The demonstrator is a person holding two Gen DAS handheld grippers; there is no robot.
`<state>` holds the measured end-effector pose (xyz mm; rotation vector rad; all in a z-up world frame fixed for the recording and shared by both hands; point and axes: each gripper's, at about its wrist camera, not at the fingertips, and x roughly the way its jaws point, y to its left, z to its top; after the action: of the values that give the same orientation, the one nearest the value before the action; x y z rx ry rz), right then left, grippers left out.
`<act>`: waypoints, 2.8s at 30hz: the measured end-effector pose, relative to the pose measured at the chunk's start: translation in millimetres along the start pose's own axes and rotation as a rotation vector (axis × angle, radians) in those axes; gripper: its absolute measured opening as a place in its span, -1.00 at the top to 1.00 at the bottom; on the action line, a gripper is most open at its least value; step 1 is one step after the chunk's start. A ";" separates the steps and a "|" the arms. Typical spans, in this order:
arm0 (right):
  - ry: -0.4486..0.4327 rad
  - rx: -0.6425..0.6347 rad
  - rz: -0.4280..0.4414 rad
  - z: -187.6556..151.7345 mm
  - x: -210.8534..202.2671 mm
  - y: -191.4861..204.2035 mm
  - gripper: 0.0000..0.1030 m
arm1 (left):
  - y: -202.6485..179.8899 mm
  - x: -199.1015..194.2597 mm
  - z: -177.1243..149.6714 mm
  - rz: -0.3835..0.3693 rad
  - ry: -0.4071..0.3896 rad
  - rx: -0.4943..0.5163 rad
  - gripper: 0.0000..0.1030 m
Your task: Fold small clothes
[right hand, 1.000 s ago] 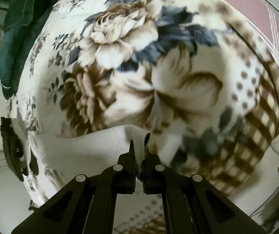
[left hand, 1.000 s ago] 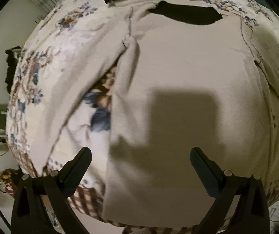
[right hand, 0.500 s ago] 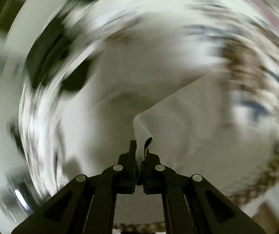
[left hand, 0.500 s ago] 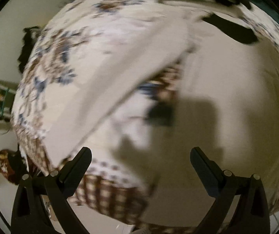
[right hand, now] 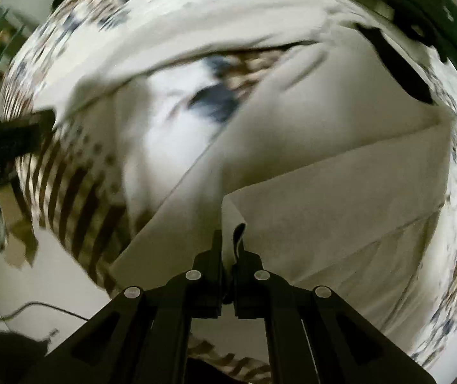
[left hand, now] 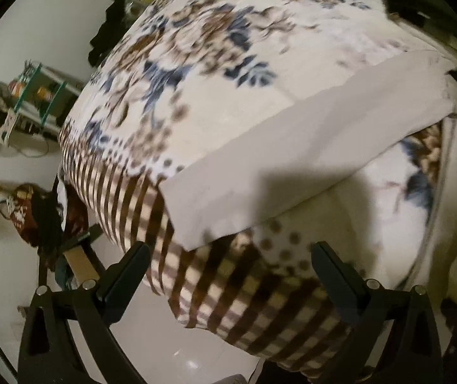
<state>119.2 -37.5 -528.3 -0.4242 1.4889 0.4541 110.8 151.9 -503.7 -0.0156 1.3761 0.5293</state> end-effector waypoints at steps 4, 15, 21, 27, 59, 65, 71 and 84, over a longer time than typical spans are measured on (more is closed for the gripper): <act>0.085 -0.026 0.002 -5.5 28.2 11.3 0.89 | 9.4 11.8 -5.9 -0.002 0.023 -0.027 -1.00; 0.056 0.618 0.357 -52.9 20.4 -153.6 -0.30 | 112.3 62.5 -4.4 -0.305 0.124 -0.430 -1.00; 0.074 0.783 0.308 -87.5 32.4 -205.3 -0.30 | 117.9 120.3 0.1 -0.540 0.184 -0.649 -0.89; 0.100 0.798 0.304 -93.4 40.2 -197.1 -0.30 | 81.7 99.5 17.4 -0.328 0.098 -0.521 0.74; 0.141 1.157 0.123 -278.8 42.3 -279.2 -0.30 | -310.4 -161.6 -143.3 -0.659 -0.219 0.896 0.91; 0.160 1.145 0.131 -309.4 47.9 -286.1 -0.30 | -319.4 -178.8 -159.1 -0.687 -0.253 0.985 0.91; 0.171 1.109 0.135 -280.3 60.6 -262.9 -0.30 | -329.7 -162.6 -173.9 -0.683 -0.160 1.004 0.82; 0.033 1.096 0.287 -216.5 26.1 -314.4 -0.30 | -217.9 -70.8 23.6 -0.534 -0.023 0.397 -0.69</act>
<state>105.0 -418.1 -565.6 0.6525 1.6034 -0.1900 205.6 -57.8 -496.3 -0.0519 1.3656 -0.1911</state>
